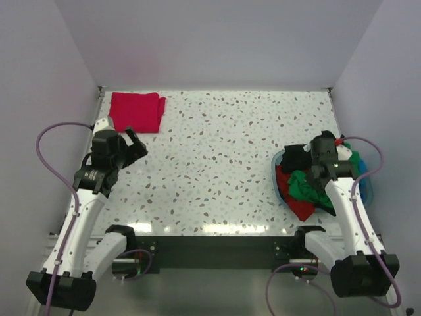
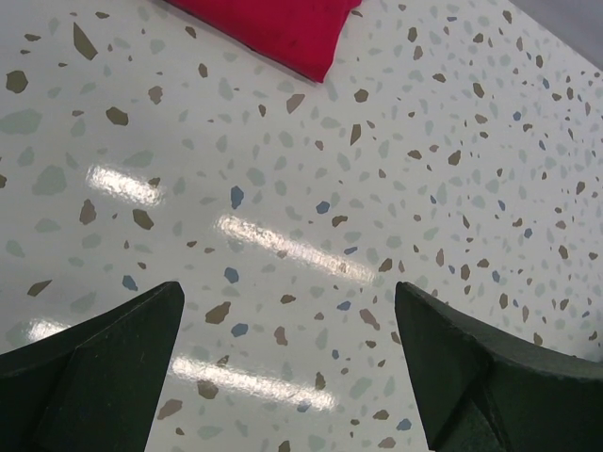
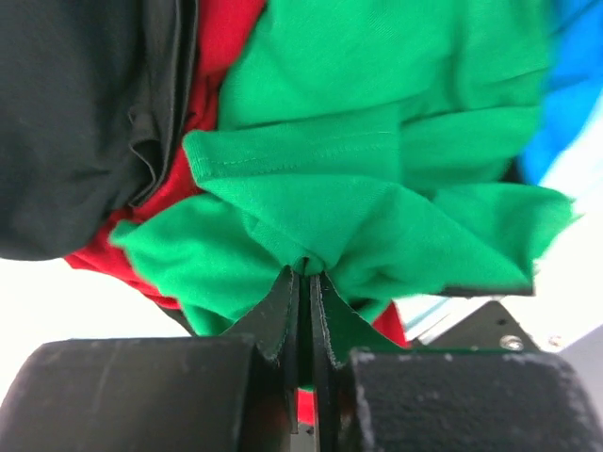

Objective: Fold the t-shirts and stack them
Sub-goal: Grab the tshirt from the pile

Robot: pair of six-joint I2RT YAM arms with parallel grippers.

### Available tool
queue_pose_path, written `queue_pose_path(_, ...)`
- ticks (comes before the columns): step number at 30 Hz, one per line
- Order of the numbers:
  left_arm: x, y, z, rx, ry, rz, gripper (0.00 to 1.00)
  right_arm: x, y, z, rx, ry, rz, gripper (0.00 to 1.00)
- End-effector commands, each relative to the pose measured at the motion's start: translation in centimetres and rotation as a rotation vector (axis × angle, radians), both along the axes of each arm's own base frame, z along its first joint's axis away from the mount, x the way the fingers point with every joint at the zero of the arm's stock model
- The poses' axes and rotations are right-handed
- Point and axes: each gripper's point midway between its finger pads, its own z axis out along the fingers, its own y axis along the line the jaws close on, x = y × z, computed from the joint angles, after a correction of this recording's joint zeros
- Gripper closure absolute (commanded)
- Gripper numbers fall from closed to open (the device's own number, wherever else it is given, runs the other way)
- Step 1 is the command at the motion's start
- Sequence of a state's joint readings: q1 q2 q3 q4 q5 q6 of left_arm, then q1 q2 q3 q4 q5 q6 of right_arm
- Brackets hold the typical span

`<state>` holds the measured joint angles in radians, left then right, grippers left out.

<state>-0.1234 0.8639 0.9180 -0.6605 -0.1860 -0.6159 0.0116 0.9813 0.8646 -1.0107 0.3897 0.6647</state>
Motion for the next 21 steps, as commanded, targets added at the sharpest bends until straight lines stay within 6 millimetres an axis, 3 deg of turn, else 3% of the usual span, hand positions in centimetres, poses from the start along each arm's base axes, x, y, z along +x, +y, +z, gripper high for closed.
queue_pose_path(1, 0.5, -0.1, 1.4, -0.007, -0.06, -0.01, 0.0, 0.5, -2.2, 6.0, -0.105, -0.14, -0.071, 1.0)
queue_pose_path(5, 0.6, -0.5, 1.7, -0.022, -0.07, -0.03, 0.0, -0.2, -3.1, 11.8, -0.149, -0.272, -0.1, 1.0)
queue_pose_path(6, 0.6, -0.6, 1.8, -0.023, -0.072, -0.032, 0.0, 0.0, -3.3, 14.9, -0.155, -0.355, -0.107, 1.0)
queue_pose_path(7, 0.6, -0.6, 2.0, -0.025, -0.075, -0.033, 0.0, -0.1, -3.6, 16.7, -0.17, -0.397, -0.12, 1.0)
queue_pose_path(8, 0.6, -0.6, 2.0, -0.025, -0.075, -0.031, 0.0, -0.3, -3.7, 20.2, -0.171, -0.484, -0.128, 1.0)
queue_pose_path(11, 0.5, -0.6, 2.4, -0.027, -0.083, -0.03, 0.0, -0.1, -3.5, 25.6, -0.17, -0.599, -0.102, 1.0)
queue_pose_path(12, 0.5, -0.6, 2.7, -0.028, -0.09, -0.03, 0.0, -0.1, -3.4, 29.2, -0.175, -0.682, -0.087, 1.0)
queue_pose_path(14, 0.5, -0.6, 3.0, -0.029, -0.098, -0.031, 0.0, -0.1, -3.1, 32.8, -0.171, -0.769, -0.062, 1.0)
queue_pose_path(15, 0.5, -0.6, 3.0, -0.03, -0.1, -0.029, 0.0, -0.9, -3.0, 36.4, -0.168, -0.869, -0.064, 1.0)
queue_pose_path(16, 0.5, -0.6, 3.1, -0.033, -0.103, -0.03, 0.0, 0.1, -2.8, 37.5, -0.16, -0.884, -0.055, 1.0)
queue_pose_path(19, 0.5, -0.6, 3.3, -0.034, -0.106, -0.029, 0.0, 0.7, -0.4, 43.3, -0.091, -1.051, 0.073, 1.0)
queue_pose_path(20, 0.5, -0.5, 3.4, -0.032, -0.109, -0.027, 0.0, 3.4, 0.6, 43.7, -0.063, -1.041, 0.127, 1.0)
queue_pose_path(21, 0.4, -0.5, 3.5, -0.029, -0.108, -0.026, 0.0, 3.2, 3.3, 46.1, 0.006, -1.122, 0.27, 1.0)
